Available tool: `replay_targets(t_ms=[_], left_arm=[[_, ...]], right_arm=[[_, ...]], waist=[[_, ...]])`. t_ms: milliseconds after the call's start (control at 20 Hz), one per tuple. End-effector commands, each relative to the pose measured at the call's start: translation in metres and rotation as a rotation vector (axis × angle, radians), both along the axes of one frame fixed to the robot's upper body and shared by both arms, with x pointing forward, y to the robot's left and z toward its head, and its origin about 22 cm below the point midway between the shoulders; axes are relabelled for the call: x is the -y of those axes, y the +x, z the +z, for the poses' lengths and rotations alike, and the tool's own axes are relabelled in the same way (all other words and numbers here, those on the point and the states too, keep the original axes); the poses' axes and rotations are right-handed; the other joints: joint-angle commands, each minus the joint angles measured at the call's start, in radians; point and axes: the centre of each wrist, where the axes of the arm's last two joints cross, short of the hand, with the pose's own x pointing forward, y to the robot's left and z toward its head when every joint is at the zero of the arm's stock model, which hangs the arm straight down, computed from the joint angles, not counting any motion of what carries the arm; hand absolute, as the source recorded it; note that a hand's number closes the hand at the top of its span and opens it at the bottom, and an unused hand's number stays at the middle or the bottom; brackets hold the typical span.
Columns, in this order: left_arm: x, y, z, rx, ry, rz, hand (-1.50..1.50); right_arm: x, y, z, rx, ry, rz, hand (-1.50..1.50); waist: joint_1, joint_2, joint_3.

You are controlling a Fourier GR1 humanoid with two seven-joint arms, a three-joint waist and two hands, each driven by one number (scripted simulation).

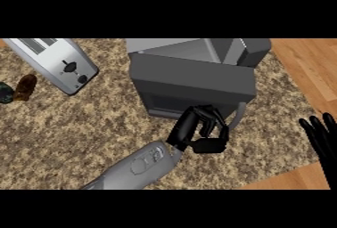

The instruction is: Pick up the milk, place it into the microwave and close the microwave

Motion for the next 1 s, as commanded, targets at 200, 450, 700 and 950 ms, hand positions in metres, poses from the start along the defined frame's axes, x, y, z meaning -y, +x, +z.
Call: replay_targets(t_ms=[200,450,700,950], left_arm=[[-0.002,0.031,0.029,-0.002,-0.171,0.129,1.5],[-0.003,0.047,0.038,0.0,-0.199,0.162,1.5],[-0.006,0.061,0.043,0.001,-0.225,0.193,1.5],[-0.008,0.067,0.042,0.017,-0.242,0.203,1.5]], right_arm=[[0.002,0.0,0.014,0.01,0.03,0.036,-1.5],[-0.003,0.001,0.024,0.012,0.026,0.08,-1.5],[0.0,0.003,0.035,0.034,0.01,0.089,-1.5],[-0.001,0.006,0.044,0.053,0.004,0.106,-1.5]], waist=[[-0.049,0.021,-0.002],[-0.073,0.027,-0.002],[-0.092,0.037,-0.001],[-0.104,0.043,0.0]])
